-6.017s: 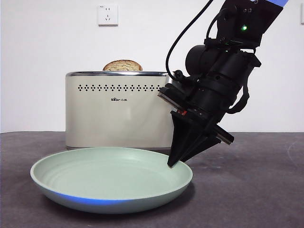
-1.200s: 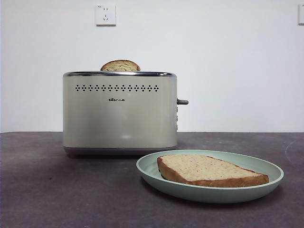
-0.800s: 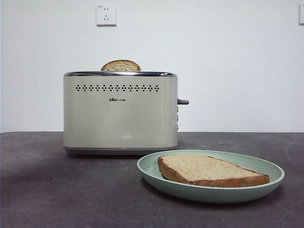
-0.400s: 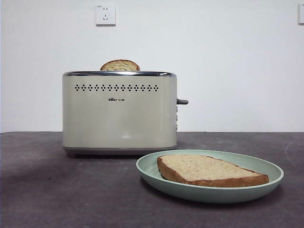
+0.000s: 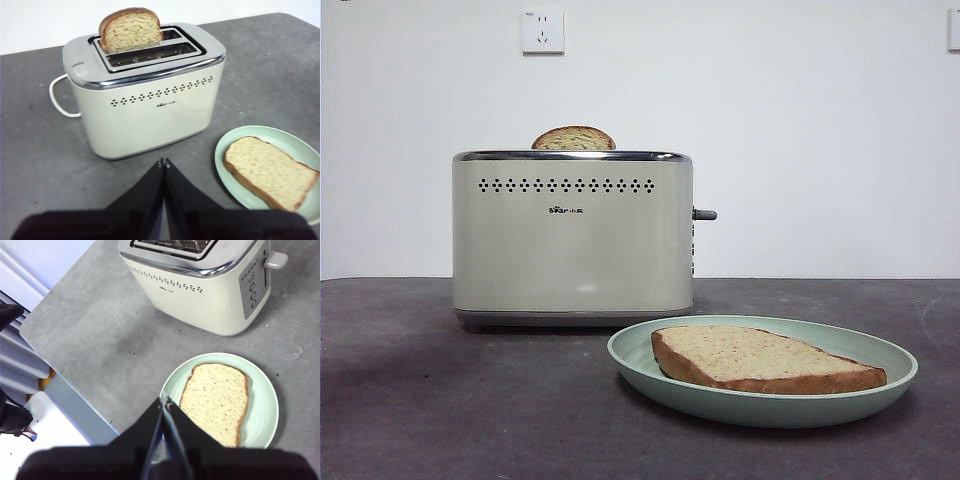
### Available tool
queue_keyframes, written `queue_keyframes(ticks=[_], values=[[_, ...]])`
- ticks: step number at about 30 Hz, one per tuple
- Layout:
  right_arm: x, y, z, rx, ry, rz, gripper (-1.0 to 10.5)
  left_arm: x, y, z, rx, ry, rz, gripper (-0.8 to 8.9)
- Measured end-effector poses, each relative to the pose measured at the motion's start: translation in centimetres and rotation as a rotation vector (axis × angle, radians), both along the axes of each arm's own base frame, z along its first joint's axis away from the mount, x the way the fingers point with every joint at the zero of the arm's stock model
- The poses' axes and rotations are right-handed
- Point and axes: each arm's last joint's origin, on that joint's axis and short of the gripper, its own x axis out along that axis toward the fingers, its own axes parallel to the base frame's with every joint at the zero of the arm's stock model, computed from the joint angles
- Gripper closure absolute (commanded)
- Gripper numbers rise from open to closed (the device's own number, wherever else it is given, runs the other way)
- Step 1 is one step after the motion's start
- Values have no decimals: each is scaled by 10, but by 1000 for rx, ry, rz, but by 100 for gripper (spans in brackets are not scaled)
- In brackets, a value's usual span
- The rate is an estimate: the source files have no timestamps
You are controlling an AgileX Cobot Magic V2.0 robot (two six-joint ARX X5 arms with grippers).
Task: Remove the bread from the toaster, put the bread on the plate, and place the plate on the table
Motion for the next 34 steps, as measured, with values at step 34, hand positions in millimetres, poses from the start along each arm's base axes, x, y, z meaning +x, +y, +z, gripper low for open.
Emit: queue_keyframes(ticks=[34], values=[[0,0,0,0,0,0,946,1,67,-156,-241,-134,353,814]])
